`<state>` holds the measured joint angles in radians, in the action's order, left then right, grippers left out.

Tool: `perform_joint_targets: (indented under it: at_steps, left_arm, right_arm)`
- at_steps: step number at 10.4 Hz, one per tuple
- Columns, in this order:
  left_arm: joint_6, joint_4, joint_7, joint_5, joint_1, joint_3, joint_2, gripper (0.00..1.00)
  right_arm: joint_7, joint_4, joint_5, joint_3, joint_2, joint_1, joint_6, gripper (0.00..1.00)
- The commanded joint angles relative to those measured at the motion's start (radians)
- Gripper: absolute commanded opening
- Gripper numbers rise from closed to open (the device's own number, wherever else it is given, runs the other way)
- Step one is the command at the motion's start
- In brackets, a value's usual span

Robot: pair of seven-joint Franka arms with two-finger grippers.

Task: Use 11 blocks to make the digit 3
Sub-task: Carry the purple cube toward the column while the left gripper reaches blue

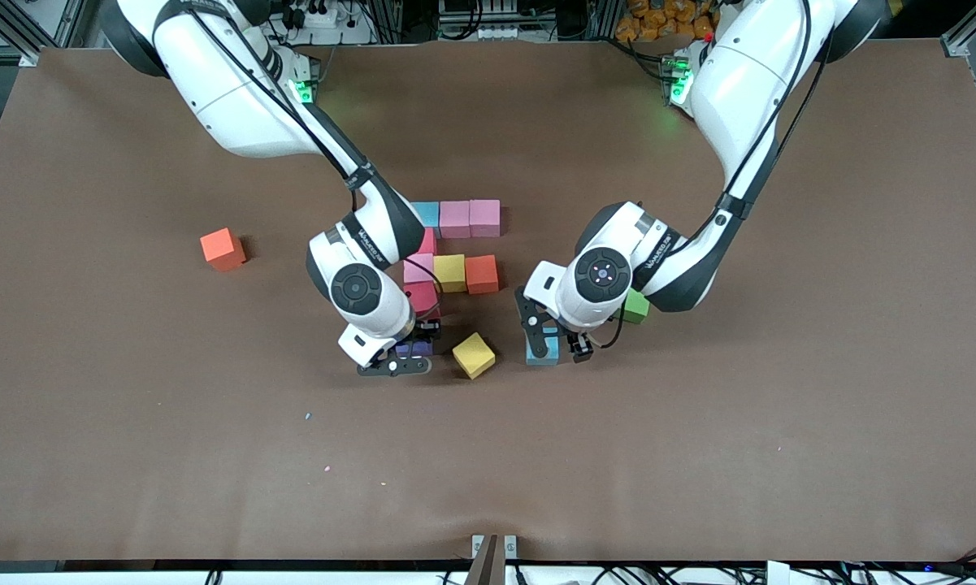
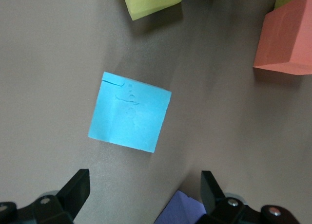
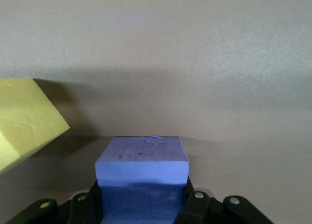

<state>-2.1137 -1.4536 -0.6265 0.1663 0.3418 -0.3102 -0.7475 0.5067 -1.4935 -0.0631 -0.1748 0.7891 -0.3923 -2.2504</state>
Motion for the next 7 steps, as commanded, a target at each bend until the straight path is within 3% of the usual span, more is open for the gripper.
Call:
perform_joint_targets:
  at_steps: [1, 7]
  left_arm:
    - [-0.003, 0.001, -0.022, -0.021, -0.001, 0.000, 0.002, 1.00]
    - [-0.003, 0.001, -0.028, -0.022, -0.010, -0.001, -0.001, 1.00]
  right_arm:
    - [0.047, 0.059, -0.014, 0.009, 0.028, -0.025, 0.037, 0.22]
    - [0.055, 0.059, -0.029, 0.015, 0.030, -0.046, 0.035, 0.22]
